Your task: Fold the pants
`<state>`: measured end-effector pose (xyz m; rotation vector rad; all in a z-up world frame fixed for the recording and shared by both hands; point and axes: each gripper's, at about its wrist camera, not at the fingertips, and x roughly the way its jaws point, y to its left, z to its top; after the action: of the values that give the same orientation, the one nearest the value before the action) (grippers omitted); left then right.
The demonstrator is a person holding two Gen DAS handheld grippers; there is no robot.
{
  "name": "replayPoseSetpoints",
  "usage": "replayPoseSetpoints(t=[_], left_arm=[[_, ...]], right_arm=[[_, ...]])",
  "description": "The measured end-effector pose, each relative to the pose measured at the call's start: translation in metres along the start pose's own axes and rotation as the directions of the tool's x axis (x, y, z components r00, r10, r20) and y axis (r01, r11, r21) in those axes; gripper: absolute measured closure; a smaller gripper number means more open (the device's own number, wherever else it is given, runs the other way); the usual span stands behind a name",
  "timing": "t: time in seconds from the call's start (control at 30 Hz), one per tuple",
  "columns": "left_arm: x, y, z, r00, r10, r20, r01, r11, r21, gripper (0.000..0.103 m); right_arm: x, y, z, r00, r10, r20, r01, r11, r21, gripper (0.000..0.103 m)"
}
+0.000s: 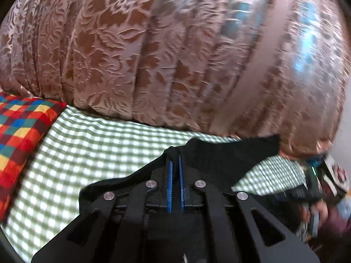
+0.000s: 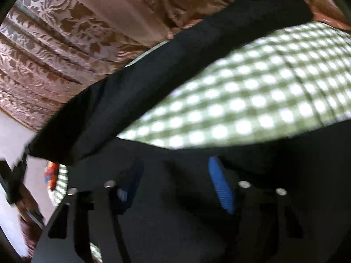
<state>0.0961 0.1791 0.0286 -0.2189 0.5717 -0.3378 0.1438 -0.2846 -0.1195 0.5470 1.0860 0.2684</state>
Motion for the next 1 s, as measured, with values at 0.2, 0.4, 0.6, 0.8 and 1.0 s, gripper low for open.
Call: replayPoseSetpoints(t=[0.2,0.4,0.6,0.8,1.0], left_arm=[[-0.029,-0.009,-0.037,0.997,-0.073,0.005,0.074,0.997,-0.018,0.100],[-0.046,-0.012,-0.053,0.993,-0.114,-0.003,0.114,0.993,-0.021,0.100],[-0.054,-0.013,-0.069,0.992,-0.118,-0.036,0.118,0.993,-0.012,0.100],[-0.049,-0.001,-0.072,0.996,-0.080,-0.050,0.078,0.997,-0.026,0.100],[0.011,0.057,-0.004,0.987,0.161,0.021,-0.158,0.982,-0.099,0.100]], right_arm=[[0.035,0.032,0.053,0.988,0.151,-0.041,-0.151,0.988,0.017,0.052],[0.078,0.064,0.122,0.963,0.258,-0.077,-0.249,0.962,0.112,0.037],[0.110,0.063,0.164,0.989,0.142,-0.052,-0.129,0.972,0.198,0.040],[0.128,0.051,0.168,0.995,0.000,-0.100,0.015,0.988,0.152,0.086],[0.090,0.049,0.167,0.998,0.055,-0.021,-0.052,0.992,0.116,0.091]])
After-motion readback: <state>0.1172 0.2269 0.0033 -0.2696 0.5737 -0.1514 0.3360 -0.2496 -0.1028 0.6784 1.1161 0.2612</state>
